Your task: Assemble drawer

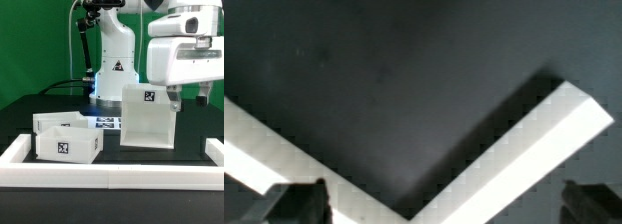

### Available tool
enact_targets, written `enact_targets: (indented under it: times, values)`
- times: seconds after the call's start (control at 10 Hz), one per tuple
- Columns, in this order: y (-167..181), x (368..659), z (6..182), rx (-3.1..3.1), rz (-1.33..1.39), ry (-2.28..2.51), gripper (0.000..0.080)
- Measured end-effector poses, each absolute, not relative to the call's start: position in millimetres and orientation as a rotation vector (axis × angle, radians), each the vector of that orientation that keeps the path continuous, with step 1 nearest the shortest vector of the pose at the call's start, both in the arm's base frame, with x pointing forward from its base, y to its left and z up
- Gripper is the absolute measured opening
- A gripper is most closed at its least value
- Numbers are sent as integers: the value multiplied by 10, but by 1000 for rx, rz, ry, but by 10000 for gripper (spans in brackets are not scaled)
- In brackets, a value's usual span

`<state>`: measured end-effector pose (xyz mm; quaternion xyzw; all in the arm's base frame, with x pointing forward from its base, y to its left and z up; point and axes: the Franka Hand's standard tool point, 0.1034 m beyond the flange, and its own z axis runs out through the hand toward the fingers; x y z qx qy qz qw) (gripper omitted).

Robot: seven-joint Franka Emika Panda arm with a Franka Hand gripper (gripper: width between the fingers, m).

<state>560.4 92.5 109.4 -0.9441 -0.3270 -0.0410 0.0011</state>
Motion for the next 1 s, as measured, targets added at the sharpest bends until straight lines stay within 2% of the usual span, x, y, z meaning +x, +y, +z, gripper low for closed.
enact_targets:
  times: [0.5, 0.8, 1.0]
  values:
    - [942, 5595, 1074, -3070, -126, -510, 650]
    - [923, 5487, 1247, -3089, -104, 37, 650]
    - [890, 5351, 1385, -3087, -106, 102, 650]
